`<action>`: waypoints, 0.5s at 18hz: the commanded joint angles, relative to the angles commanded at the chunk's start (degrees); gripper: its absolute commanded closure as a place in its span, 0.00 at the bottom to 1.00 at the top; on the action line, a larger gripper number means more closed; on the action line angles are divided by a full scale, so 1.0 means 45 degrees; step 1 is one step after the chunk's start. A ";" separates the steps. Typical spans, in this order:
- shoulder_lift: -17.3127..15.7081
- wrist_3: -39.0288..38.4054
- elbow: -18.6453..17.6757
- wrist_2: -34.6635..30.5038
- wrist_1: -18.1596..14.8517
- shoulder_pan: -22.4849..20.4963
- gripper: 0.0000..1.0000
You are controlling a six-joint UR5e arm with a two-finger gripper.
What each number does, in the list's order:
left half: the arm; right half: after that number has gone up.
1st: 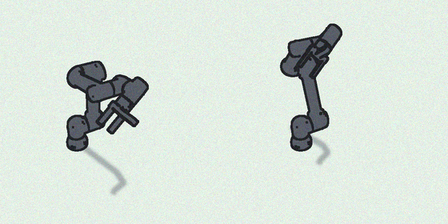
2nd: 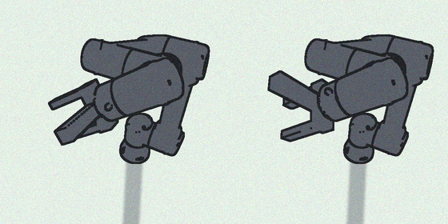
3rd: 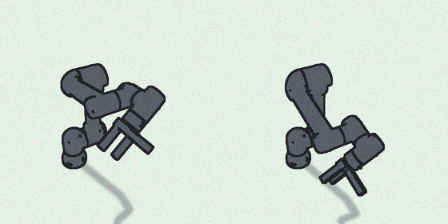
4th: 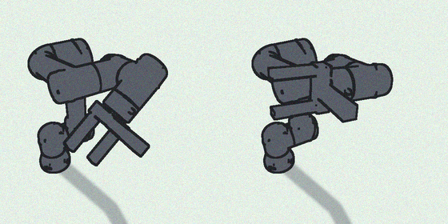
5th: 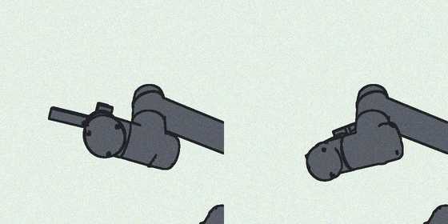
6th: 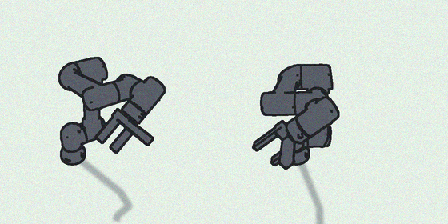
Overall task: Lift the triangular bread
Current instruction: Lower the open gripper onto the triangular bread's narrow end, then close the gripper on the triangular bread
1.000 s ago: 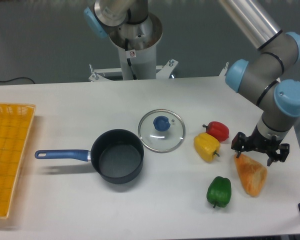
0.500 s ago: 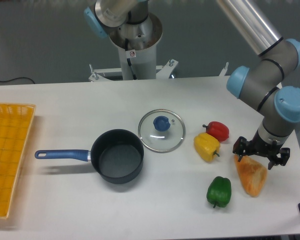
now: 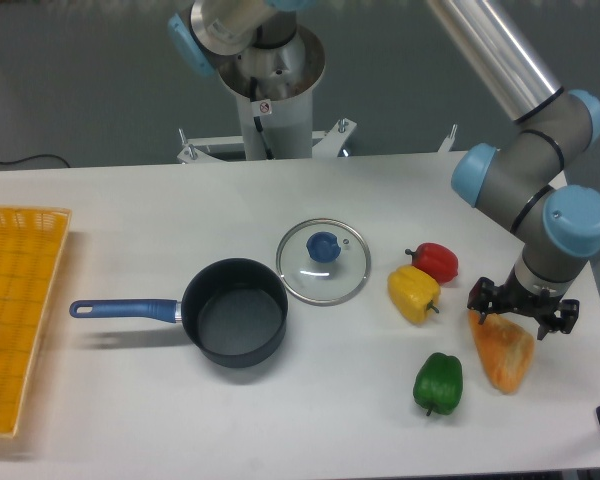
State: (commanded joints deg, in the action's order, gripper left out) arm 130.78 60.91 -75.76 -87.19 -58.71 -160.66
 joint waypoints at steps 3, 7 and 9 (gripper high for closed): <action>0.0039 -0.0058 -0.0078 0.0020 0.0059 0.0039 0.04; 0.0117 -0.0020 -0.0117 0.0020 0.0137 0.0059 0.06; 0.0137 -0.0019 -0.0156 0.0020 0.0254 0.0078 0.10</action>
State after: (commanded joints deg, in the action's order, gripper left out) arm 131.40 60.82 -76.46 -87.10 -57.57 -160.31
